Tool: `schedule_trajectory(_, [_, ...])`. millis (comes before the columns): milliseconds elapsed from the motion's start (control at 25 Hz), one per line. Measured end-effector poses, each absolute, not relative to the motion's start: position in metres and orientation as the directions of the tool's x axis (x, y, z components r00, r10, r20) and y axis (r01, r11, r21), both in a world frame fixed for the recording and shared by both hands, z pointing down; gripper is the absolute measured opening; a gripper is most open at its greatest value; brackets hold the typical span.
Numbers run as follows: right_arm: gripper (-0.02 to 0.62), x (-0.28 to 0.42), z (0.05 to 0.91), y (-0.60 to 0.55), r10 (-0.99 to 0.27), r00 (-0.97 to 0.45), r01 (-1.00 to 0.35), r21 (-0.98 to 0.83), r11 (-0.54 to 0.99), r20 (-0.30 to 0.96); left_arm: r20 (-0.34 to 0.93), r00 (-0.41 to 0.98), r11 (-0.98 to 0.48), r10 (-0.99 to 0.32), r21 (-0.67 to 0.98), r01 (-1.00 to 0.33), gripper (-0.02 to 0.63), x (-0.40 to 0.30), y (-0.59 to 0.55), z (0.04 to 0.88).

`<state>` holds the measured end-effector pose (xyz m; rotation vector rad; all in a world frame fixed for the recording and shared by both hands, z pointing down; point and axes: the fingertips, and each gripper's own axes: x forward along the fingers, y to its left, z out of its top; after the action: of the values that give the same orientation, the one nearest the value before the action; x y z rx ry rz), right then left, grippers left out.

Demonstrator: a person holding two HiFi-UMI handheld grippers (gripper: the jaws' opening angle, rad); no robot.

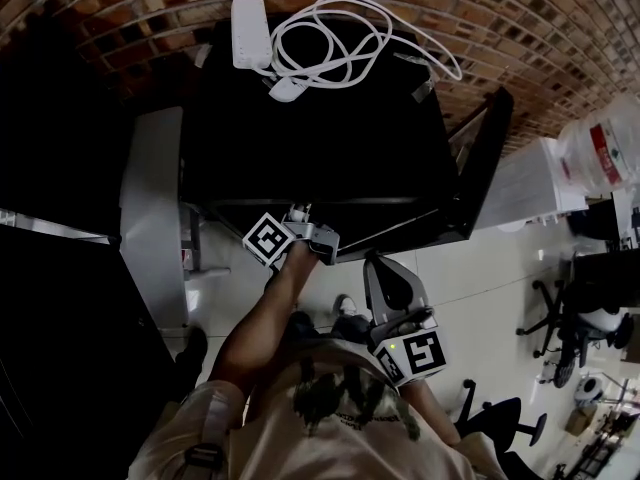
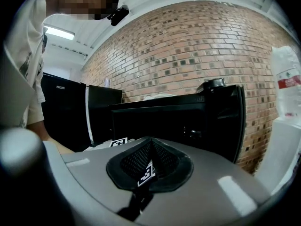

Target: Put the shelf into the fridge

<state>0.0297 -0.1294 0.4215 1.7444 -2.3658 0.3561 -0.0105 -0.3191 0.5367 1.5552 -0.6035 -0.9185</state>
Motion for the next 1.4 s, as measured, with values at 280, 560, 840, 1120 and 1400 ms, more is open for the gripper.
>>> schedule_trajectory(280, [0.000, 0.036, 0.435, -0.119, -0.896, -0.253, -0.967, -0.116, 0.226, 0.366, -0.183, 0.606, -0.187, -0.774, 0.981, 0.057, 0.250, -0.015, -0.288, 0.555])
schedule_trajectory(560, [0.000, 0.033, 0.438, -0.114, -0.892, -0.294, -0.955, -0.142, 0.260, 0.343, -0.155, 0.601, -0.157, -0.784, 0.986, 0.050, 0.249, -0.027, -0.240, 0.554])
schedule_trajectory(840, [0.000, 0.023, 0.420, -0.103, -0.893, -0.399, -0.915, -0.152, 0.374, 0.206, -0.091, 0.628, -0.339, -0.773, 0.896, -0.287, 0.123, -0.049, -0.190, 0.508])
schedule_trajectory(1120, [0.000, 0.031, 0.407, -0.061, -0.874, -0.461, -0.884, -0.161, 0.439, 0.151, -0.118, 0.678, -0.512, -0.725, 0.751, -0.416, 0.015, -0.022, -0.114, 0.461])
schedule_trajectory(1400, [-0.002, 0.030, 0.400, -0.022, -0.859, -0.499, -0.864, -0.143, 0.483, 0.114, -0.100, 0.682, -0.577, -0.725, 0.630, -0.520, -0.002, -0.016, -0.061, 0.432])
